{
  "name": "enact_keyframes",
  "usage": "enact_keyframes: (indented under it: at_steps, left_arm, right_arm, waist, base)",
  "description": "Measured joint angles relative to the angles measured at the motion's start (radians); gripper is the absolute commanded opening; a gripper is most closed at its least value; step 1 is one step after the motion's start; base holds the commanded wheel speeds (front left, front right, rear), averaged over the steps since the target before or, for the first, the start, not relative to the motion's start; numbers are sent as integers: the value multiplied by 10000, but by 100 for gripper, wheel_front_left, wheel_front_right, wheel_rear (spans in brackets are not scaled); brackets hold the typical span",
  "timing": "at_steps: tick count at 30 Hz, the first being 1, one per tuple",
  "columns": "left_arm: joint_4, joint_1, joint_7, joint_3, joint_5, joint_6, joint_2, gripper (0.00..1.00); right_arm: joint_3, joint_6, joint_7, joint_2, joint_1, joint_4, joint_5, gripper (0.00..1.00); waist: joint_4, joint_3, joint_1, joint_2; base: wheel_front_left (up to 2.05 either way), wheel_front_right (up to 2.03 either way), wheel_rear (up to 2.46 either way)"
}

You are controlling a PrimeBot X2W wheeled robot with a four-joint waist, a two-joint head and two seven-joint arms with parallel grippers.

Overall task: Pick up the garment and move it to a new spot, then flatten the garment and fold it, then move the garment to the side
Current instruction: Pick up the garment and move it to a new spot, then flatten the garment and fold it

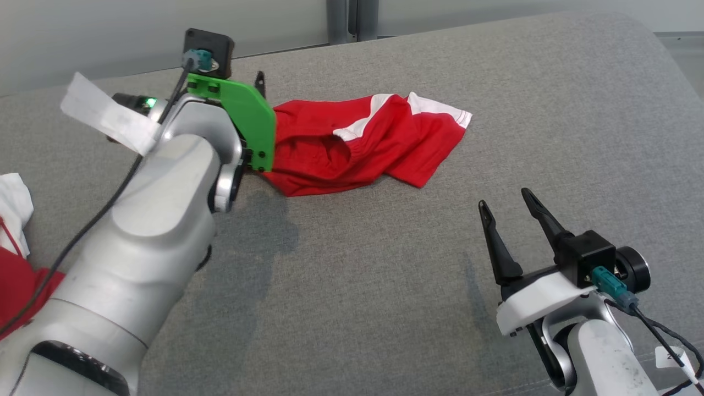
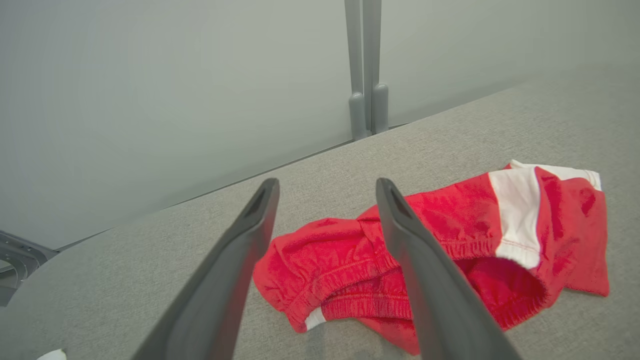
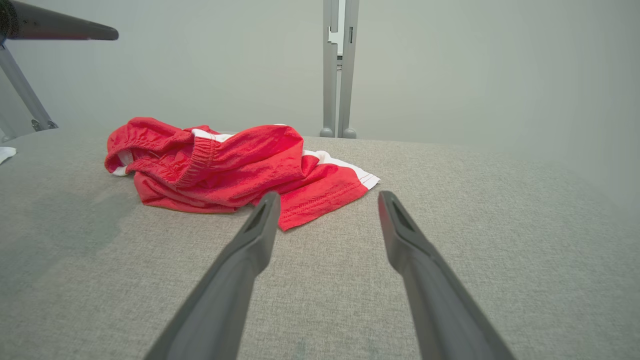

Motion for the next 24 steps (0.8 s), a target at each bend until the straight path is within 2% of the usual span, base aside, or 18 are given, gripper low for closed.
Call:
enact_keyframes:
  at_steps: [6,8,15,24]
  left_arm:
    - [-422,785,-552,234,-600,332,-1127,100]
    - [-468,1133,-616,196,-662,500,-1323,100]
    - [-418,1739,-660,194,-951,924,-1638,100]
    - [299,1602,556,435,-1620,1461,-1787,100]
  right_arm:
    - [113,0,-382,0,151,-82,-602,100]
    - [207,0,-491,8,142,-82,-717,100]
    - [205,0,-715,0,-13,-29,-746,100]
    - [343,0,-813,4,-72,128,-439,100]
  waist:
    - [-226,-187,0,0]
    - [-341,-210,0,0]
    - [-873,-252,-1,0]
    - [-1537,-162,0,0]
  base:
    - [0,0,0]
    - [0,0,0]
    - [0,0,0]
    - [0,0,0]
